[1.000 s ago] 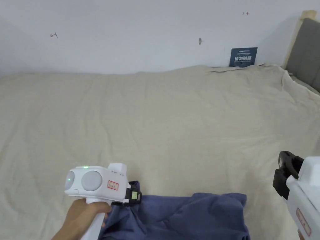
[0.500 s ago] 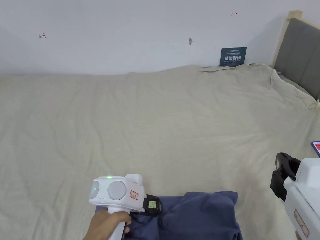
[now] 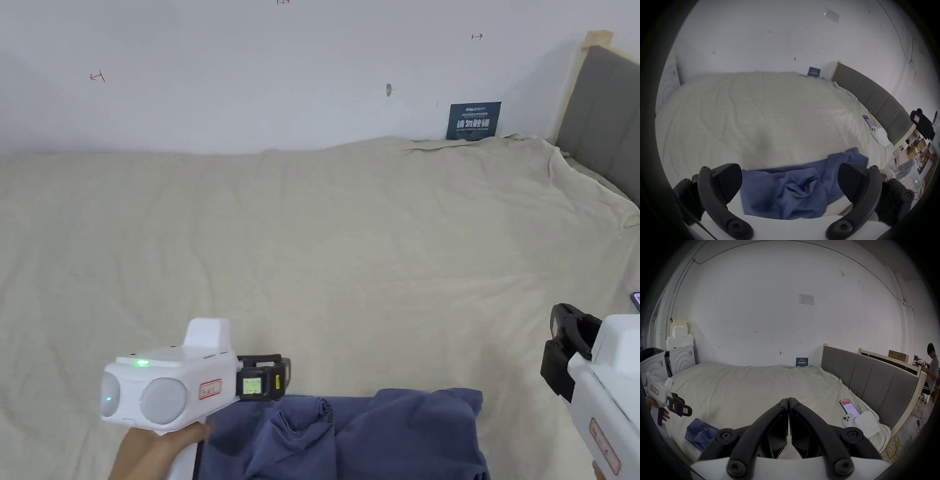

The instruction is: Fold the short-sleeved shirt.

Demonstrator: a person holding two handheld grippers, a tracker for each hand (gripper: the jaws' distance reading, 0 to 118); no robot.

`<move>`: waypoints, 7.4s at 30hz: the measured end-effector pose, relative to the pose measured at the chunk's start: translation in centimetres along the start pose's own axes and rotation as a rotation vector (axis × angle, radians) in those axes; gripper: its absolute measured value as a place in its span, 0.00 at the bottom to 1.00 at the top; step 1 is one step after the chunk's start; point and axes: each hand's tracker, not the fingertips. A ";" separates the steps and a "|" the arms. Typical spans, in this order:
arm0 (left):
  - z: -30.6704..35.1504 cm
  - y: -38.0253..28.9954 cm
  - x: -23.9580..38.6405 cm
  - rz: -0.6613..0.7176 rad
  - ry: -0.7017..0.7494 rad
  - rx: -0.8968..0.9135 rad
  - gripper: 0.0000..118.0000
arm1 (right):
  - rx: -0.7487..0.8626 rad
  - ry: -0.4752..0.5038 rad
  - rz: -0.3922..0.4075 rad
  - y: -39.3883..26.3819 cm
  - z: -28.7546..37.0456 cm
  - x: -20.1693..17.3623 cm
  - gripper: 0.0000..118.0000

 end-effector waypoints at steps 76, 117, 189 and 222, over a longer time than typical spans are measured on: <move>-4.4 -5.0 -12.2 0.344 -0.216 -0.207 0.01 | -0.059 -0.017 -0.023 -0.7 0.0 1.0 0.01; -8.7 -7.7 -13.6 0.419 -0.236 -0.304 0.20 | -0.103 -0.024 -0.025 -1.5 -0.9 1.0 0.01; -7.8 1.9 13.2 0.037 -0.365 -0.241 0.98 | -0.063 -0.068 -0.067 -1.1 1.7 4.3 0.01; -11.0 -10.5 16.5 -0.334 -0.160 -0.143 0.00 | -0.095 -0.090 -0.081 -1.8 2.0 5.1 0.01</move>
